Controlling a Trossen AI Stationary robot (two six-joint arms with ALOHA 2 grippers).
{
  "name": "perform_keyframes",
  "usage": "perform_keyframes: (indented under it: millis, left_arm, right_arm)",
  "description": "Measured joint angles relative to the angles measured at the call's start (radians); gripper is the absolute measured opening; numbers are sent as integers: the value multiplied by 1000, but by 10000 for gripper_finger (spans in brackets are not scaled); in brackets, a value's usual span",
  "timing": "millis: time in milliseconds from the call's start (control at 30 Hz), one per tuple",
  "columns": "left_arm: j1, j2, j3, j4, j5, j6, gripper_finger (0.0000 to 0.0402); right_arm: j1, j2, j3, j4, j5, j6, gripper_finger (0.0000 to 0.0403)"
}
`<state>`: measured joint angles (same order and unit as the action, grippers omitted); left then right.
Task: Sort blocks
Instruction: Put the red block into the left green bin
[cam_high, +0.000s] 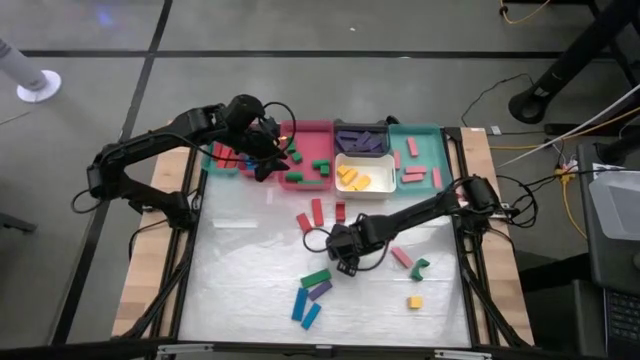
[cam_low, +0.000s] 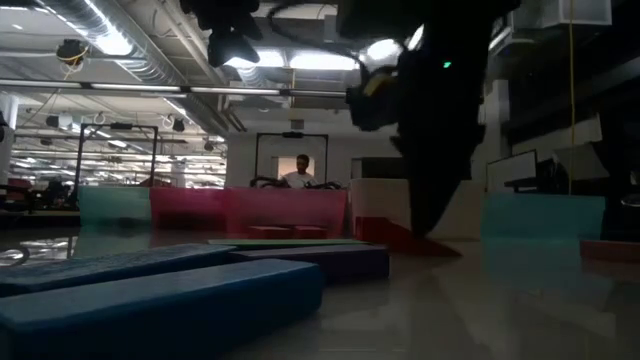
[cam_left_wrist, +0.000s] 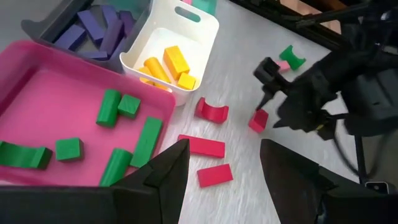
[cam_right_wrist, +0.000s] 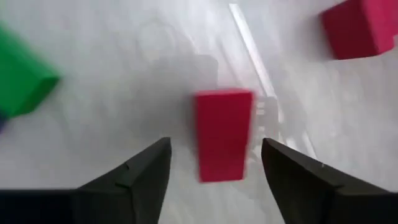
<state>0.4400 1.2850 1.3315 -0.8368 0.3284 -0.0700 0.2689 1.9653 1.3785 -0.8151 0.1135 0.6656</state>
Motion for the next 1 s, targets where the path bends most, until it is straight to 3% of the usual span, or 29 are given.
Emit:
perform_keyframes:
  millis: [167, 333, 467, 600, 667, 833, 1000]
  left_arm:
    - [0, 0, 0, 0, 0, 0, 184]
    - [0, 0, 0, -18, 0, 0, 184]
    - [0, 0, 0, -85, 1, -31, 184]
    - [0, 0, 0, -199, 2, -135, 184]
    - [0, 0, 0, -263, 10, -135, 184]
    - [0, -2, 0, -433, 12, -101, 184]
    - [2, -24, 0, -575, 19, -77, 184]
  right_arm:
    - [-65, 6, -29, 25, -62, -17, 258]
    - [-119, 3, -76, 90, -152, -21, 242]
    - [-142, 0, -89, 105, -196, -24, 201]
    - [-154, 0, -90, 112, -200, -25, 135]
    - [-154, 0, -91, 136, -200, -25, 124]
    - [-158, 3, -92, 254, -199, -26, 124]
    - [-160, 7, -92, 527, -224, -26, 124]
